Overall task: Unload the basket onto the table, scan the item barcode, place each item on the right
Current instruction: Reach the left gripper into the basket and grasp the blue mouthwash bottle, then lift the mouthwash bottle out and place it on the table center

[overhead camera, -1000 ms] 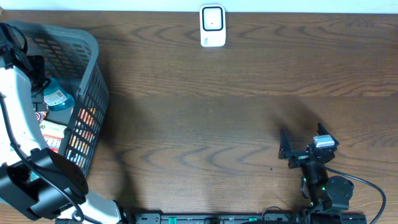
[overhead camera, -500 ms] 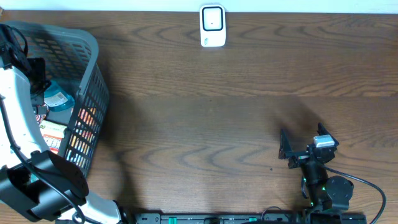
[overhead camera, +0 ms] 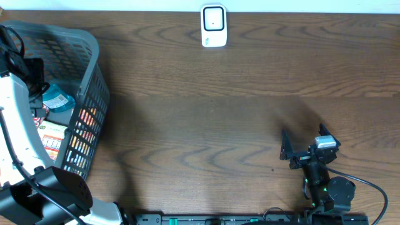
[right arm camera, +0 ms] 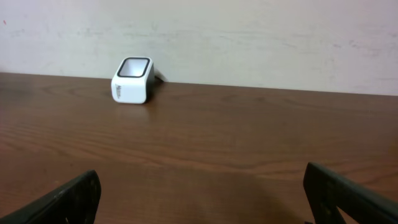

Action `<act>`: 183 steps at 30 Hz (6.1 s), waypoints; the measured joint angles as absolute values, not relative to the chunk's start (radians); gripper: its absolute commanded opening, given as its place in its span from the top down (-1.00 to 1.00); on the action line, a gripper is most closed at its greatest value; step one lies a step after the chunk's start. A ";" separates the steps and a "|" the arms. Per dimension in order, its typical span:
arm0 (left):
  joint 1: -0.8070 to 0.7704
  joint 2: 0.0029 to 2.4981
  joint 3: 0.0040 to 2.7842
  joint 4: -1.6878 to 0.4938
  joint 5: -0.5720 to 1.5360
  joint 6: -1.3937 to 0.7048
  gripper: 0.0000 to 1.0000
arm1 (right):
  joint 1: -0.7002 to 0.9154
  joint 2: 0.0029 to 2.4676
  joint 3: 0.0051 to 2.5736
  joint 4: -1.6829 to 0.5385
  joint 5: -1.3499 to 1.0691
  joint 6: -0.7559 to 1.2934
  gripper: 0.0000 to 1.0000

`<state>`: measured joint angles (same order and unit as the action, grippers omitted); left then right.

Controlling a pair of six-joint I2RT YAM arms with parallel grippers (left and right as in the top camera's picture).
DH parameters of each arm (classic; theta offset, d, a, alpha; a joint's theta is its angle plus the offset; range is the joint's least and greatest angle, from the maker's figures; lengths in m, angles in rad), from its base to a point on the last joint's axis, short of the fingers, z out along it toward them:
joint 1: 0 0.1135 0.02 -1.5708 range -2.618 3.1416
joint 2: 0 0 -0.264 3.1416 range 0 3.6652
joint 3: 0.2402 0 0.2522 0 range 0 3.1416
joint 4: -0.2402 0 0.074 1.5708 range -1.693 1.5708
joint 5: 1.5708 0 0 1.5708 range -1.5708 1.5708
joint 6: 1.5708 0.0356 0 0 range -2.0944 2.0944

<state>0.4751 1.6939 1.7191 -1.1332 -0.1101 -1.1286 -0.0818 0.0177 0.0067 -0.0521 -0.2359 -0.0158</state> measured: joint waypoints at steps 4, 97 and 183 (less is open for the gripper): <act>0.475 1.693 1.719 -1.065 -0.110 -1.129 -0.96 | -0.082 0.018 0.007 -0.052 -0.236 -0.016 -0.99; -0.413 1.753 1.695 -0.933 0.289 -1.039 0.53 | -0.082 0.018 0.007 -0.052 -0.236 -0.016 -0.99; -0.501 1.757 1.700 -0.998 0.055 -1.220 -0.95 | -0.082 0.018 0.007 -0.052 -0.236 -0.016 -0.98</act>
<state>-0.5011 1.7573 1.7004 -0.9977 0.0551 -1.2198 -0.0818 0.0177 0.0067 -0.0521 -0.2356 -0.0158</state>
